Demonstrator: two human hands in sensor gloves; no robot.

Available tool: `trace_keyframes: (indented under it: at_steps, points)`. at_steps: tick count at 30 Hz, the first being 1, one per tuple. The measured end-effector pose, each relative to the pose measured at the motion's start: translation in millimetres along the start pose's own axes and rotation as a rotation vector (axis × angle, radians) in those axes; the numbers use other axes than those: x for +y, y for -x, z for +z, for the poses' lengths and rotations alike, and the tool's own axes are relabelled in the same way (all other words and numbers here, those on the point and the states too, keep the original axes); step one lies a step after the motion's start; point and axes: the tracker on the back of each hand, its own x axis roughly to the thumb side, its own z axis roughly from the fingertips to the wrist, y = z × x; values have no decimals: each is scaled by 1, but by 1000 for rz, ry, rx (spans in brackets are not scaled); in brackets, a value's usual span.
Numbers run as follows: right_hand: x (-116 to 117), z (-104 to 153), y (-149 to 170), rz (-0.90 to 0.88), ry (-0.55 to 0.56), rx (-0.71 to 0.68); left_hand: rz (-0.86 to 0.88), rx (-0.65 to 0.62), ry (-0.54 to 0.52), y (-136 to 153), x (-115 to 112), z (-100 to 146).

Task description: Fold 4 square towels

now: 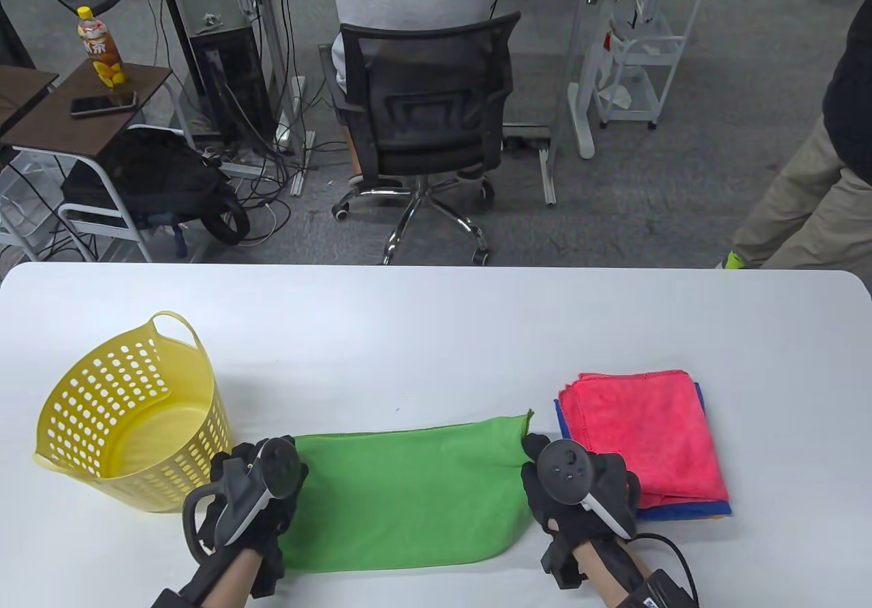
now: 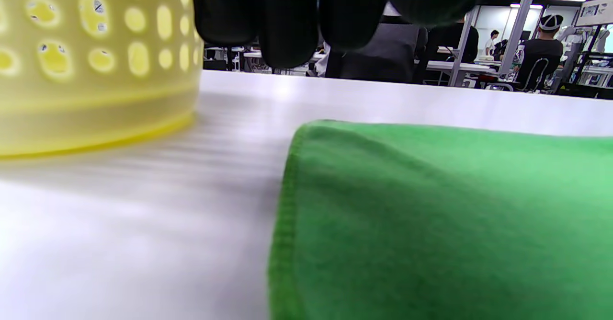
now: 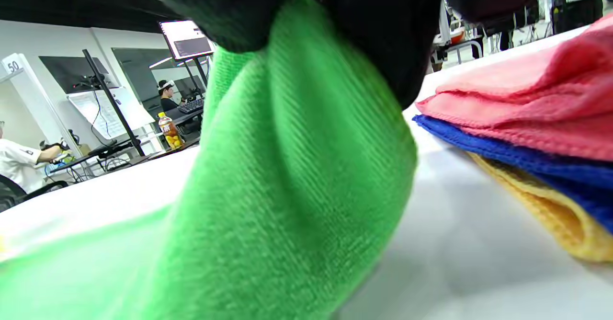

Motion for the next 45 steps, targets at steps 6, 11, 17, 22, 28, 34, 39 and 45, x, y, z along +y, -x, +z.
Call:
trace_keyframes:
  at_steps: [6,11,17,22,28,34,39,45]
  points:
    - [-18,-8,35,-163,-9,193,32,-7,0,3,4,1]
    - [-39,-5,28,-217,2,262,48,-10,8,4,4,0]
    - [-7,-18,-70,-257,-93,75,61,-21,15,4,3,-1]
    - [63,-32,-138,-313,-382,-21,59,-30,8,3,2,2]
    - [39,-36,-118,-452,-370,-31,59,-42,18,2,1,1]
    - [33,-46,-53,-63,-240,285,39,-41,31,0,-3,-2]
    - [88,-49,-41,187,-376,381,28,-42,27,-1,-4,0]
    - [95,-47,-49,135,-252,258,12,-49,36,-5,-8,1]
